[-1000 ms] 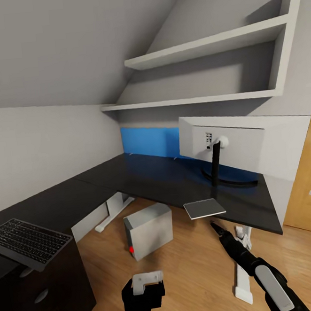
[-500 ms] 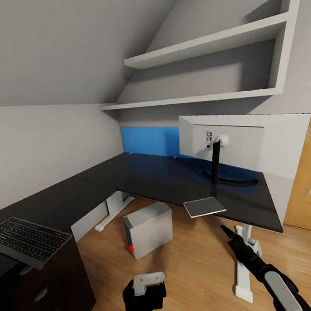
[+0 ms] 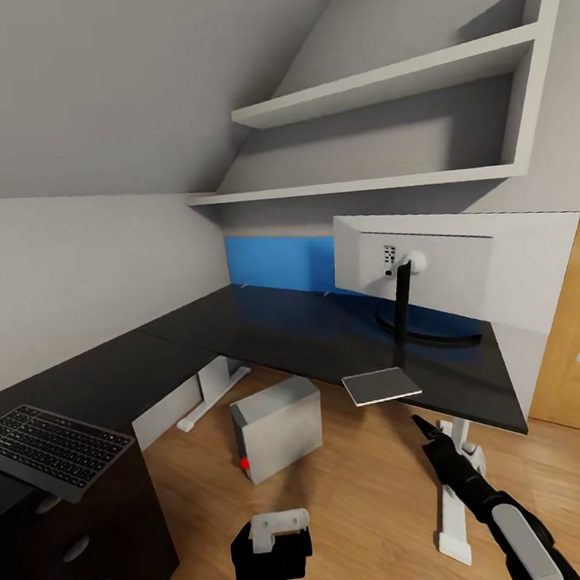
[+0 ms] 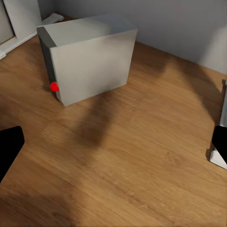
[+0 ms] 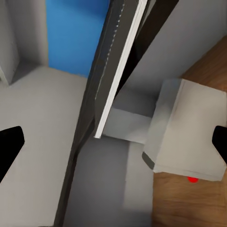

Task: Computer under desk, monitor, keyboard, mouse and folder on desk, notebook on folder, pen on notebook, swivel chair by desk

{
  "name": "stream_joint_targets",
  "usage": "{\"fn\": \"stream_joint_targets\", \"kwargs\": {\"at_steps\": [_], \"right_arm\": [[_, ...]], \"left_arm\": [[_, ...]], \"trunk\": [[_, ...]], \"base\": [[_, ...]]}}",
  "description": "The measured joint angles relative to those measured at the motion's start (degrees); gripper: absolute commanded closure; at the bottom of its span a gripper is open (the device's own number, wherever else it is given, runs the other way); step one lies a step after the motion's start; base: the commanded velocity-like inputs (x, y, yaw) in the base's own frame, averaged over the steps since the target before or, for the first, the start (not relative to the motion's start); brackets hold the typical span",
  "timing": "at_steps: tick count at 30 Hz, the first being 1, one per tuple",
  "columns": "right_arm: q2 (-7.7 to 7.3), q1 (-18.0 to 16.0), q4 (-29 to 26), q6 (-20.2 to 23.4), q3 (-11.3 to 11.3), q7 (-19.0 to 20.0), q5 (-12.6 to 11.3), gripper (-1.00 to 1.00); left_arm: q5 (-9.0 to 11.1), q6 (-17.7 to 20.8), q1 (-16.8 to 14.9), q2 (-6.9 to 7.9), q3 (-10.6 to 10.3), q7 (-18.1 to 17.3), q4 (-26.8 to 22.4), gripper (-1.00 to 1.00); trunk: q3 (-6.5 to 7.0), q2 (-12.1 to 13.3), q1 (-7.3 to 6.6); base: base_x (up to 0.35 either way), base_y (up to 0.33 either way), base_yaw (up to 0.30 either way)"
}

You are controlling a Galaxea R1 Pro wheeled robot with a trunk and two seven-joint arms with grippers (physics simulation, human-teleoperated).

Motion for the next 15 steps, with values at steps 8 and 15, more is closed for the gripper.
{"fn": "stream_joint_targets", "kwargs": {"at_steps": [8, 15], "right_arm": [[0.28, 0.01, -0.28, 0.42, 0.07, -1.85, -7.69, -1.0], [0.31, 0.01, -0.36, 0.61, 0.43, -2.93, -14.02, -1.0]], "left_arm": [[-0.06, 0.0, 0.0, 0.0, 0.07, 0.03, 0.01, -1.0], [-0.01, 0.0, 0.0, 0.07, 0.1, 0.07, 0.07, -1.0]], "trunk": [[0.0, 0.0, 0.0], [0.0, 0.0, 0.0]], "base": [[0.0, 0.0, 0.0], [0.0, 0.0, 0.0]]}}
